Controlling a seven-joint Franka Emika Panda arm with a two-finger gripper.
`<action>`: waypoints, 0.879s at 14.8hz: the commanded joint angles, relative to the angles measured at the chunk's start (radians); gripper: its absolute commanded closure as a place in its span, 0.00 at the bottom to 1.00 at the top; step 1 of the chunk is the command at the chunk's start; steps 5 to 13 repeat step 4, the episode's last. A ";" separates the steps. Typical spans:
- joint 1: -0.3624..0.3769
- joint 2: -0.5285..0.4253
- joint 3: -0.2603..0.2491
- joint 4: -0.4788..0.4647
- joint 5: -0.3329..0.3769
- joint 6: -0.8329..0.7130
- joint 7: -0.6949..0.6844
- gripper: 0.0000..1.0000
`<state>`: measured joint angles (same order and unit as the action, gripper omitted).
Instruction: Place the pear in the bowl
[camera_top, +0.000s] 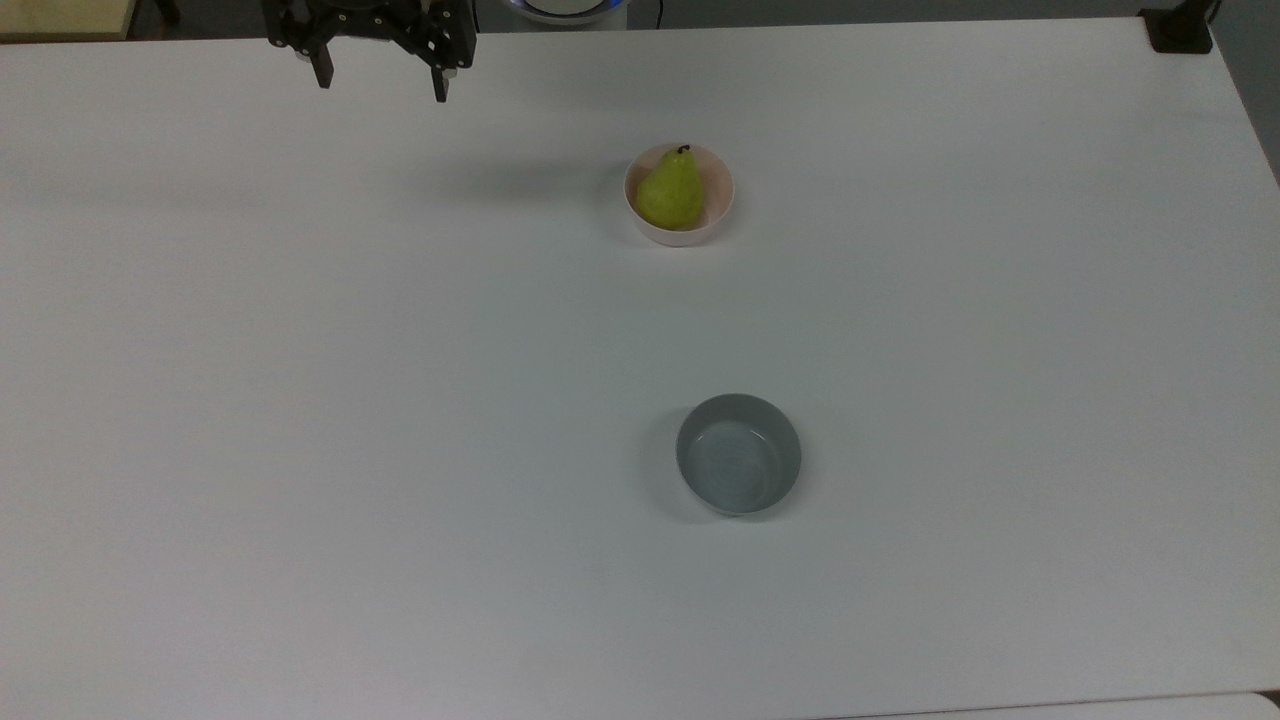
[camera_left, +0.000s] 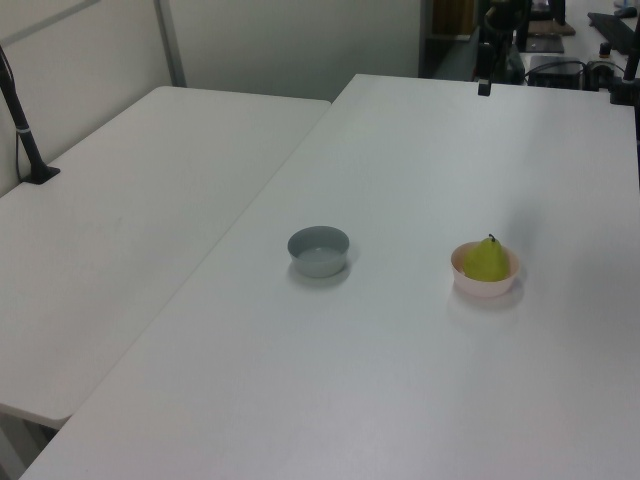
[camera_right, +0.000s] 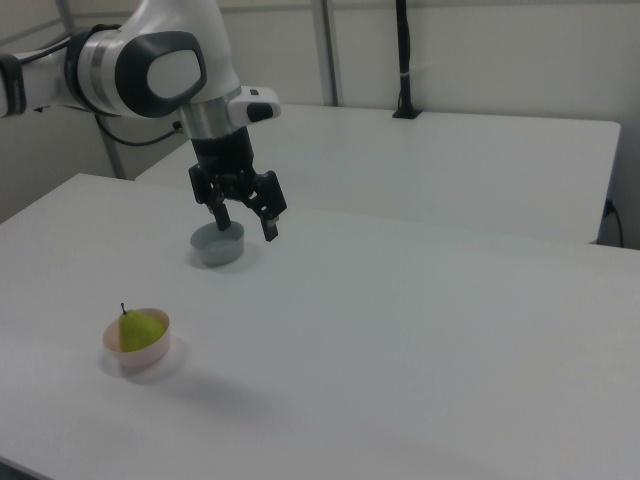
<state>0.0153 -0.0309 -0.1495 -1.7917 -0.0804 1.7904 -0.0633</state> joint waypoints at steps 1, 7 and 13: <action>-0.012 0.016 0.007 0.040 0.039 -0.046 0.016 0.00; -0.011 0.013 -0.002 0.041 0.042 -0.057 0.016 0.00; -0.011 0.013 -0.002 0.041 0.042 -0.057 0.016 0.00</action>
